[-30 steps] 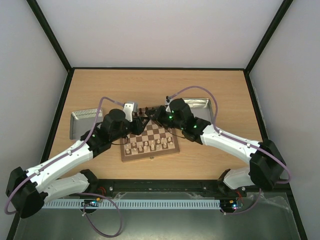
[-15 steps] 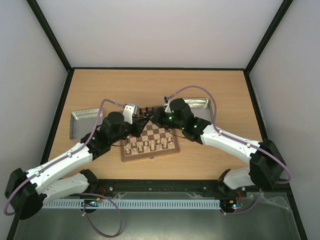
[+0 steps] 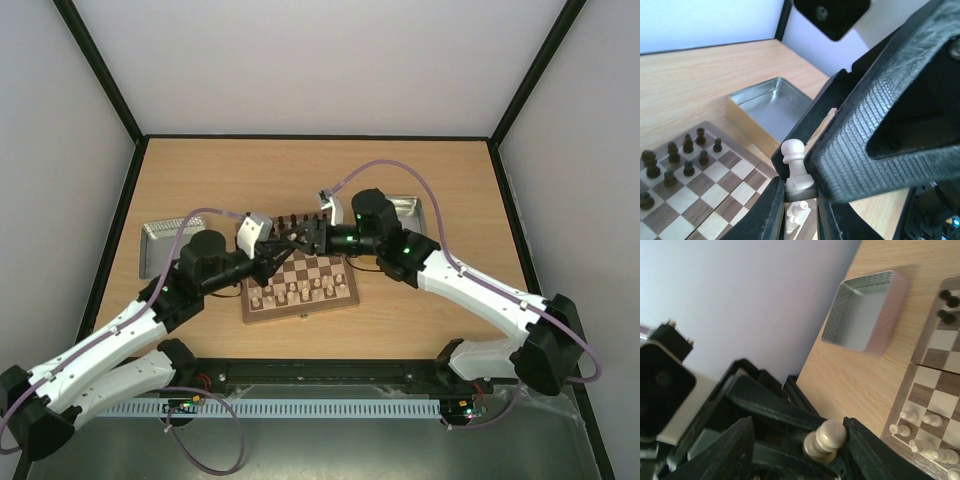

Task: Set up the chess pieces on the board
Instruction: Place the chess piece on the chessboard.

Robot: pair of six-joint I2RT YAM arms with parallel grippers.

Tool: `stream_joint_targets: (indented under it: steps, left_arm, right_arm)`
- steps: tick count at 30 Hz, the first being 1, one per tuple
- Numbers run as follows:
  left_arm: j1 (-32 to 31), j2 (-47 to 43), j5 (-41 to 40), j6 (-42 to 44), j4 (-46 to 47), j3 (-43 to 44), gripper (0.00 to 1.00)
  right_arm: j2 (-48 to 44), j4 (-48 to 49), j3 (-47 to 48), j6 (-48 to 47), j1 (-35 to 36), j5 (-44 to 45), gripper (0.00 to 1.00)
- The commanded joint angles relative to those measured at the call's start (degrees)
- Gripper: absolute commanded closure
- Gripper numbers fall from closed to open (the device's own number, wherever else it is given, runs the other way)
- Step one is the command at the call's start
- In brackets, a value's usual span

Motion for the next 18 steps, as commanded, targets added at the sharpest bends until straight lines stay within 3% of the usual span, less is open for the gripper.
stream_joint_targets:
  steps: [1, 6, 13, 18]
  left_arm:
    - [0.2, -4.5, 6.9, 6.7, -1.2, 1.3, 0.98]
    - [0.2, -7.8, 11.3, 9.2, -1.3, 1.6, 0.98]
    - [0.2, -10.5, 15.5, 10.8, -0.6, 1.6, 0.98]
    - [0.2, -10.4, 18.1, 11.7, -1.6, 1.7, 0.98]
  right_arm:
    - [-3.8, -3.5, 1.7, -7.3, -0.2, -9.8, 0.56]
    - [-6.9, -5.0, 1.8, -10.4, -0.2, -14.1, 0.62]
    - [-6.5, -4.9, 2.0, -8.9, -0.2, -14.8, 0.55]
    - [-6.2, -5.0, 2.6, -9.3, -0.2, -14.7, 0.65]
